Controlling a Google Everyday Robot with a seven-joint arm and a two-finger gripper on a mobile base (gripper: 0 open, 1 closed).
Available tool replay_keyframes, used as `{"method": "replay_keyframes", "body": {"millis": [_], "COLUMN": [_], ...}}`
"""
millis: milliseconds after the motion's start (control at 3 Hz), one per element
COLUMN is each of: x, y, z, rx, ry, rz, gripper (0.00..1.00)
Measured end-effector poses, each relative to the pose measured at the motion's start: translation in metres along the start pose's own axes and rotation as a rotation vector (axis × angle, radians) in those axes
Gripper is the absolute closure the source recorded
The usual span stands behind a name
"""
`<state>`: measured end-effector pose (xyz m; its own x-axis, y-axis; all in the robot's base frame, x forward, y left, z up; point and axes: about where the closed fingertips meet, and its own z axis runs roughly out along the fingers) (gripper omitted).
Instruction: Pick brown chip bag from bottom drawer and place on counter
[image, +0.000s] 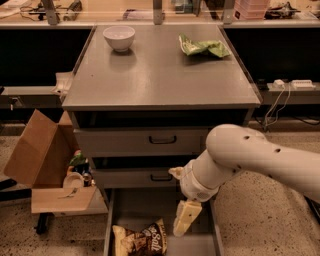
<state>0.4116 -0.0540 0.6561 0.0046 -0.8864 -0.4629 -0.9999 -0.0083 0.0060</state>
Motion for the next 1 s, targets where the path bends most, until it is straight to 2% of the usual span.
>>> {"method": "replay_keyframes", "body": {"millis": [333,667,1000], "x": [-0.003,-0.003,0.022], "y": [-0.010,-0.009,-0.012], "z": [0.000,0.000,0.041], "rx": [0.046,0.041,0.026], "ry": [-0.010,-0.008,0.027], "rz": [-0.001,-0.002,-0.031], "gripper": [0.00,0.00,0.00]}}
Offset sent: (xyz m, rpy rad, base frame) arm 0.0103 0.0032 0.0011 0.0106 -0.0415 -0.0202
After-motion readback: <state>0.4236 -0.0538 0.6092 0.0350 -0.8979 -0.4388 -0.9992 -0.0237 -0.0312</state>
